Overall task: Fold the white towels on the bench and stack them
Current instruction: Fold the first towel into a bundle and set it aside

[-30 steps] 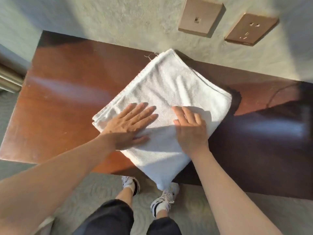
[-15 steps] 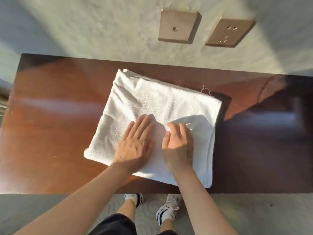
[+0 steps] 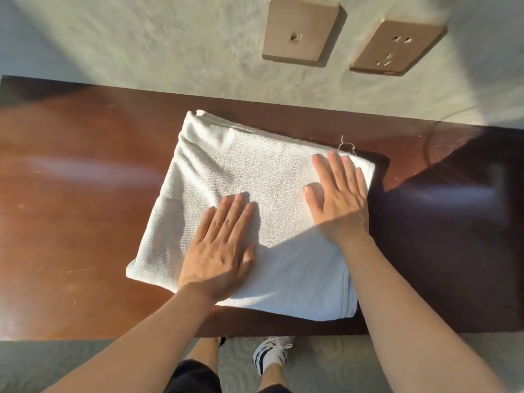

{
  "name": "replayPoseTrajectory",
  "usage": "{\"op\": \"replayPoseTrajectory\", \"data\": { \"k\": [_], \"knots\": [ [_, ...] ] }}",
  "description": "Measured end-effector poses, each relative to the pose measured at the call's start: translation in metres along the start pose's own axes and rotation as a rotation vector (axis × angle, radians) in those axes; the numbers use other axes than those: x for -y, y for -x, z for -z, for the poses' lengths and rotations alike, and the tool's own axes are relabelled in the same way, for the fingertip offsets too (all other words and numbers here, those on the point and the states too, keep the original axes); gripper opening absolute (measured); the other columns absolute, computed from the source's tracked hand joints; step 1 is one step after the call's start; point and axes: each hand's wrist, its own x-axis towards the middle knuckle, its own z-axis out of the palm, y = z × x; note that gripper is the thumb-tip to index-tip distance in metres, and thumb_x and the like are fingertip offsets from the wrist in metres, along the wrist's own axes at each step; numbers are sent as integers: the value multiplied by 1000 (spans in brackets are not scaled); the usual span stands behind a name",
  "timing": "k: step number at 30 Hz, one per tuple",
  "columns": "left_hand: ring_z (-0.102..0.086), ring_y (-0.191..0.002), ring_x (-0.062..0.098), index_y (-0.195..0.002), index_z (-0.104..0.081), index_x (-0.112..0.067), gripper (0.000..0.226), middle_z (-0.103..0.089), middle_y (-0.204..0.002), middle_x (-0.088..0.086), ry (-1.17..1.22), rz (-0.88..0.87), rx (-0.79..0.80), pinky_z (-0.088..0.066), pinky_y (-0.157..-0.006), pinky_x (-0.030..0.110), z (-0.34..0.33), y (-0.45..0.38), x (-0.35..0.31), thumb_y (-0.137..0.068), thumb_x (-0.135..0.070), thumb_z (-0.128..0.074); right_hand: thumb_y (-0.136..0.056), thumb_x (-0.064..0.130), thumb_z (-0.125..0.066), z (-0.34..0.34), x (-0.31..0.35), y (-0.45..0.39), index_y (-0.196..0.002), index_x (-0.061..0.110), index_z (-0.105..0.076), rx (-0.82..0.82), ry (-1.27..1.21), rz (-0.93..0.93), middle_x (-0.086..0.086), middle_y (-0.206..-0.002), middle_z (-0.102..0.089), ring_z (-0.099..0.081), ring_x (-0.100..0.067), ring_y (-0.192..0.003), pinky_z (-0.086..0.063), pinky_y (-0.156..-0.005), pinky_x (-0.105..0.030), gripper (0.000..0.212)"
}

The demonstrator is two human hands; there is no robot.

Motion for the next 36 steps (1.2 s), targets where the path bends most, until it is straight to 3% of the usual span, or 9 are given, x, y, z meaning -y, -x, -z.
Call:
{"op": "replayPoseTrajectory", "data": {
  "k": [3,7,9,13,17,23,28,32,36],
  "knots": [
    [-4,-157,22,-163,-9,-18,71,-5,-171,1,-12,3,-10,-11,-126,47,-2,1,1,-102,-47,-32,-106,50,-26,7,-5,-19,-162,29,-12,-4,-125,-138,-3,-170,-4,4,-20,-157,5,-126,-43,61],
    [-5,-157,24,-163,-11,-17,73,-6,-171,2,-15,2,-27,-13,-126,48,-4,-1,1,-101,-46,-35,-105,49,-18,13,22,-20,-163,19,-6,-26,-90,-285,-9,-170,-2,3,-24,-157,6,-126,-46,66],
    [-6,-157,24,-163,-12,-16,73,-7,-171,3,-4,-2,-26,-14,-125,49,-4,0,0,-101,-46,-35,-104,52,-16,10,55,5,-163,18,-9,-96,-132,-166,-7,-170,-3,2,-24,-157,7,-126,-45,68],
    [-7,-157,24,-163,-12,-16,74,-7,-171,2,11,1,-34,-15,-125,50,-5,-2,0,-100,-45,-38,-104,53,-25,-12,66,40,-162,24,-13,-44,-35,93,-4,-170,-5,2,-25,-157,-4,-126,-54,66],
    [-6,-157,23,-163,-11,-17,74,-6,-171,1,1,8,-31,-14,-126,49,-4,-3,-1,-100,-45,-38,-102,53,-21,-8,34,7,-163,24,-10,-72,-32,-125,-4,-170,-2,4,-24,-157,-5,-126,-52,68],
    [-6,-157,23,-163,-15,-15,75,-9,-171,2,17,20,-16,-16,-125,49,1,-7,-3,-97,-43,-38,-103,53,-16,1,54,20,-162,17,-12,-87,-102,-227,-7,-170,-4,1,-28,-157,3,-126,-50,70],
    [-6,-157,23,-162,-18,-15,70,-12,-170,1,48,38,26,-13,-126,47,6,-7,-5,-100,-42,-35,-103,53,-16,-18,99,81,-162,24,3,0,-76,-191,-3,-170,10,11,-28,-156,-2,-125,-54,68],
    [-8,-157,20,-161,-22,-19,64,-15,-169,-1,95,50,29,-14,-126,45,9,-7,-4,-102,-37,-35,-102,50,-23,-21,95,82,-163,21,-8,-53,-50,-208,-6,-170,0,3,-31,-157,-10,-124,-57,69],
    [-4,-157,20,-163,-13,-22,62,-6,-171,-1,5,-96,71,-12,-126,45,12,-10,20,-107,-41,-30,-99,45,-33,-27,98,80,-158,15,-31,-206,-93,-192,-10,-166,-22,-16,-34,-155,-20,-120,-61,67]
  ]
}}
